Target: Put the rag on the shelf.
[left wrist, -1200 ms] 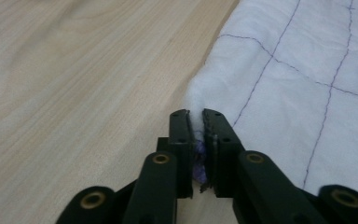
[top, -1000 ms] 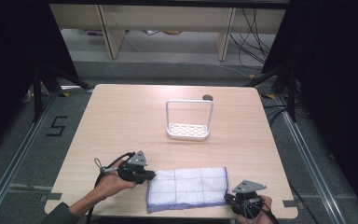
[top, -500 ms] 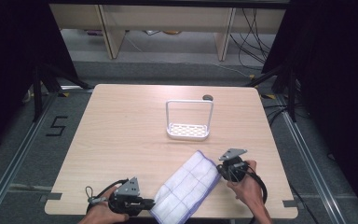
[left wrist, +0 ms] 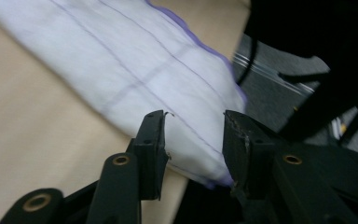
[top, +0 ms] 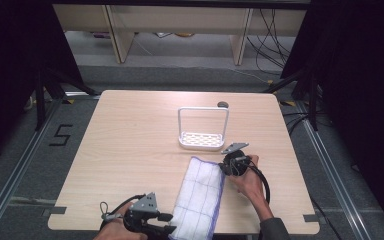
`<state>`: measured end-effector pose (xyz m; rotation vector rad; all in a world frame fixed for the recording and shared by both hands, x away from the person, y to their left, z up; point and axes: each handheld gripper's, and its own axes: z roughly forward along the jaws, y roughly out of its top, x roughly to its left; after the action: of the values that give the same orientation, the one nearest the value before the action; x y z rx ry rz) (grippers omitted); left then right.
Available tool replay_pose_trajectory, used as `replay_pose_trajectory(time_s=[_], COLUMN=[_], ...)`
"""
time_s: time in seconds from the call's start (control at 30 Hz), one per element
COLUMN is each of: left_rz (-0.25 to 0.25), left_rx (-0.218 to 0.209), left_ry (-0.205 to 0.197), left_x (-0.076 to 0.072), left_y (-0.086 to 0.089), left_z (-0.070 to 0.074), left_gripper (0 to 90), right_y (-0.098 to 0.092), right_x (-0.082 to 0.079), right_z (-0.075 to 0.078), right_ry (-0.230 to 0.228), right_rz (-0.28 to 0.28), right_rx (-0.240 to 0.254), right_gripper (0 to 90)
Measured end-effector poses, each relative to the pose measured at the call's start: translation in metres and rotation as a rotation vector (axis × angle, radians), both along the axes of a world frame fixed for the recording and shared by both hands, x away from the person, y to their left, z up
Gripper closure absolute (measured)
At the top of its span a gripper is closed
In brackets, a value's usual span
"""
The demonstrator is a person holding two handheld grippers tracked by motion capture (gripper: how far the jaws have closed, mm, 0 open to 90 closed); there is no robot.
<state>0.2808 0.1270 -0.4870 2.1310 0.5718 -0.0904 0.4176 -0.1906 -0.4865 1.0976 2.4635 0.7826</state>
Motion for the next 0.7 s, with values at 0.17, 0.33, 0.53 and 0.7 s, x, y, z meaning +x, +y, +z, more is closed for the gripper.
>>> replay_pose_trajectory(time_s=[0.17,0.33,0.53,0.7], left_rz=[0.102,0.214,0.251,0.265], left_rx=[0.007,0.027,0.083,0.112], left_ry=[-0.032,-0.041,-0.067,-0.045], left_x=[0.037,0.081,0.123,0.151], left_y=[0.006,-0.001,-0.02,-0.034], left_z=[0.004,0.003,-0.002,-0.007], left_gripper=[52.8,48.0,42.0,39.2], right_y=[-0.016,-0.025,-0.021,-0.016], right_x=[-0.004,-0.008,-0.009,-0.008], right_z=[0.011,0.011,0.006,0.003], right_ry=[-0.008,-0.012,0.029,0.041], right_rz=[-0.084,-0.118,-0.115,-0.125], right_rx=[0.091,0.134,0.125,0.126], right_gripper=[57.9,51.4,50.7,50.7])
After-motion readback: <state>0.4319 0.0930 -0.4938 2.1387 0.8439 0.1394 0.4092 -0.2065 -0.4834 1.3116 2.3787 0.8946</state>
